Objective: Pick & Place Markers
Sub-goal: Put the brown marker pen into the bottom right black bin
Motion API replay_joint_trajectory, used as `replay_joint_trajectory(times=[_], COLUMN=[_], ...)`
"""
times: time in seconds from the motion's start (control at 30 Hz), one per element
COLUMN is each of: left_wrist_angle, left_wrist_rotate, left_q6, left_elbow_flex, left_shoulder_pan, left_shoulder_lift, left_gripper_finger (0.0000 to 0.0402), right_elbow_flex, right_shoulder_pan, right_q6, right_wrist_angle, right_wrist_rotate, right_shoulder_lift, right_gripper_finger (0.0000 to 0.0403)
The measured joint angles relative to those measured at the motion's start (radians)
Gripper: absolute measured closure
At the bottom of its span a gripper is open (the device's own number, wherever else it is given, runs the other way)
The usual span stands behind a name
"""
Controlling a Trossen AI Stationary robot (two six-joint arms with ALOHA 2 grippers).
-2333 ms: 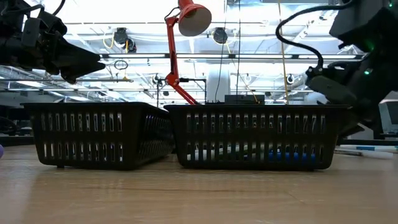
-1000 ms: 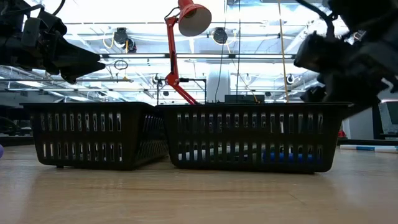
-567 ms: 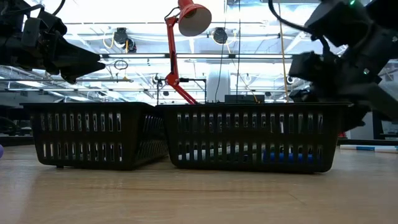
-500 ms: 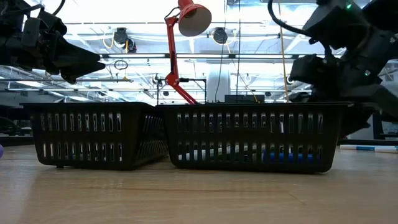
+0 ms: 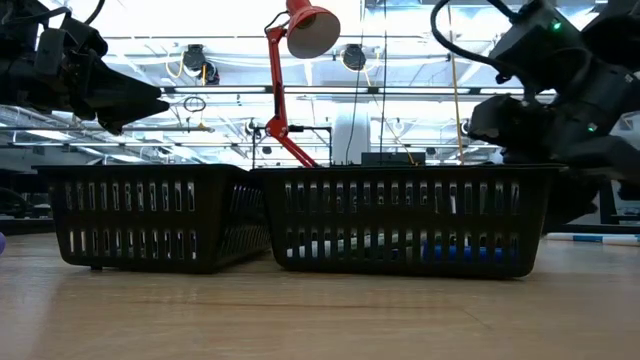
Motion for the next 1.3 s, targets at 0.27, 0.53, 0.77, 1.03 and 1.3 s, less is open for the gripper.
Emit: replay_joint_trajectory(times=[0.27, 0.53, 0.77, 1.03, 1.3], left_wrist_angle=[0.000, 0.000, 0.000, 0.000, 0.000], left_wrist_rotate=[0.000, 0.000, 0.000, 0.000, 0.000], left_q6=[0.000, 0.000, 0.000, 0.000, 0.000], left_elbow_flex=[0.000, 0.000, 0.000, 0.001, 0.001], left_shoulder_pan=[0.000, 0.000, 0.000, 0.000, 0.000], left_shoulder_lift=[0.000, 0.000, 0.000, 0.000, 0.000], left_gripper_finger=[0.0192, 0.0192, 0.0192, 0.0192, 0.0192], right_elbow_flex=[-0.052, -0.071, -0.075, -0.072, -0.008], right_shoulder_pan=[-0.001, 0.002, 0.016, 0.070, 0.197], right_q6=[0.071, 0.234, 0.255, 0.241, 0.222], right_wrist_angle=[0.021, 0.092, 0.191, 0.279, 0.427], right_wrist_rotate=[0.006, -0.002, -0.016, 0.005, 0.088], right_shoulder_lift=[0.010, -0.011, -0.178, -0.381, -0.370], right_gripper_finger=[0.0386, 0.0387, 0.0387, 0.0388, 0.0388])
